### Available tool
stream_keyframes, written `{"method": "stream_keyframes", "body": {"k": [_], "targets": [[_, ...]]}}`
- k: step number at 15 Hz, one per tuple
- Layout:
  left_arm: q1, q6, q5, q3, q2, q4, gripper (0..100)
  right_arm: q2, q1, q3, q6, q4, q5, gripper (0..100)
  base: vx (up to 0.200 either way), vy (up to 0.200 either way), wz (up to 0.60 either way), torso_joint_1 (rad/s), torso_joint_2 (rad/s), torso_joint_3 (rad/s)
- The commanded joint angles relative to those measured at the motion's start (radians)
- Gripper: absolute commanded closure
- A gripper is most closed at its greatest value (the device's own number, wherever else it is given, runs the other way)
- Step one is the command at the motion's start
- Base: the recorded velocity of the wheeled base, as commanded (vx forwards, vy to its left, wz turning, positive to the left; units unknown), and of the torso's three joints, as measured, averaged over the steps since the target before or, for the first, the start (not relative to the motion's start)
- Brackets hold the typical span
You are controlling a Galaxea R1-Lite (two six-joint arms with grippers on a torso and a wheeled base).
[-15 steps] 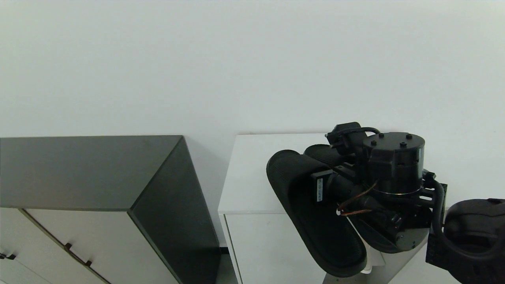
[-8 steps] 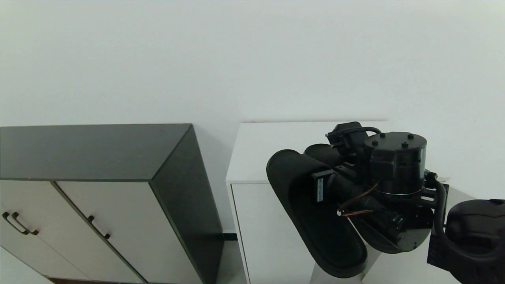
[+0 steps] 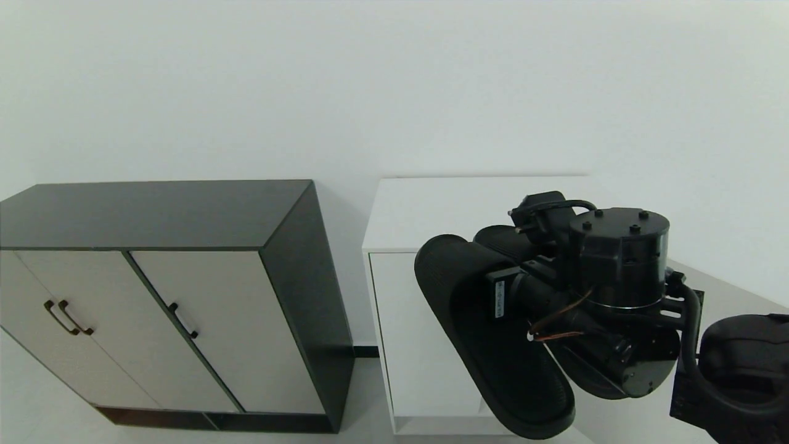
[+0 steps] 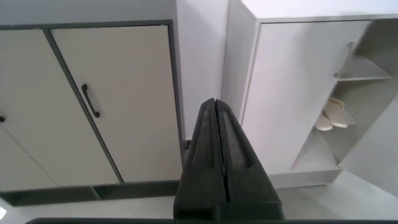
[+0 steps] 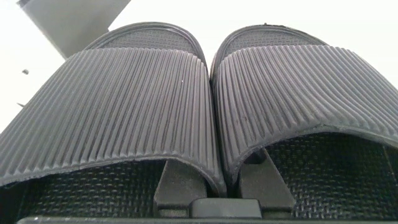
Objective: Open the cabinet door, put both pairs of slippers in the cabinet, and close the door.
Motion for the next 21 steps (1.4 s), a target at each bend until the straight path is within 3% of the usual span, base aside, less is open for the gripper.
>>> {"method": "stream_keyframes", "body": {"k": [1,12,21], "targets": [[0.000,0.000,0.000,0.000,-0.001,0.000,100,0.004,-0.001,0.000,0.000,0.001,0.000,100,0.000,0.000,0.00,0.000,0.00,0.000],[0.000,0.002,0.000,0.000,0.001,0.000,100,0.010,-0.001,0.004,-0.002,-0.001,0.000,100,0.000,0.000,0.00,0.000,0.00,0.000],[0.000,0.002,0.000,0.000,0.001,0.000,100,0.010,-0.001,0.014,-0.002,-0.004,-0.003,100,0.000,-0.200,0.00,0.002,0.00,0.000]]}}
